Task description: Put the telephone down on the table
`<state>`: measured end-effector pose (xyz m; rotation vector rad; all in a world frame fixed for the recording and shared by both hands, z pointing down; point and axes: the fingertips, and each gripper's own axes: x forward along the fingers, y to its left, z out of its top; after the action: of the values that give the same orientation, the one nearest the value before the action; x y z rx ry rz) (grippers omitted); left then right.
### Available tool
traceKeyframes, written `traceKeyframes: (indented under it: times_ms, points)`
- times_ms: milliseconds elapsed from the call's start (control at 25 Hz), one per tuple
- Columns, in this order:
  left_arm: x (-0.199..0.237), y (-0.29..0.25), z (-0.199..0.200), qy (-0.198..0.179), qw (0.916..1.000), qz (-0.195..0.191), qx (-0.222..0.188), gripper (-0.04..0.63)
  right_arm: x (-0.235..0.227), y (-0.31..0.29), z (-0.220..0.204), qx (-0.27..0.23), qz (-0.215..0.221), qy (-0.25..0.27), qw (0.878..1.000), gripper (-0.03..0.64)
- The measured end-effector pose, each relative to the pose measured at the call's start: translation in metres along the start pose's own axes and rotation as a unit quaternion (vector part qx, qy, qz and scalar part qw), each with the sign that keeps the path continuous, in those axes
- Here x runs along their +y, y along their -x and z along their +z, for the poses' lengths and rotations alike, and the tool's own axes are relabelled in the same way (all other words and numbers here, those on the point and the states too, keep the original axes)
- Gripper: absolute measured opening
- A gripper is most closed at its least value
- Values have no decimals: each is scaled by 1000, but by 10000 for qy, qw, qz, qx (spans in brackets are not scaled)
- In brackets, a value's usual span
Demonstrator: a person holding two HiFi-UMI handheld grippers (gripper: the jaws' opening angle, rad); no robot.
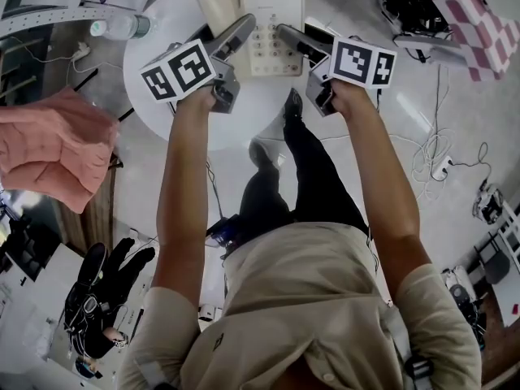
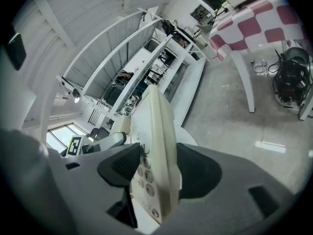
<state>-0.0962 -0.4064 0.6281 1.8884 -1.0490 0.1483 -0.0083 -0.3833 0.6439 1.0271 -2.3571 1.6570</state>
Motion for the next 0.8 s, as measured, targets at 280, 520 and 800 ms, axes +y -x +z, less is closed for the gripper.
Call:
traceKeyframes:
  times_ms: [280,520,800]
  points:
    - [24,-13,-14,106,9997,120,170,364,-21,-17,-13,142,-50,-146,9998,222]
    - [43,-23,-26,220,9990,234,321,360,-38,-29,-22,234,-127,-240,9994,222]
    - [63,-41,-41,268,9973,389,554,354,-59,-40,-30,396,-216,-278,9986,222]
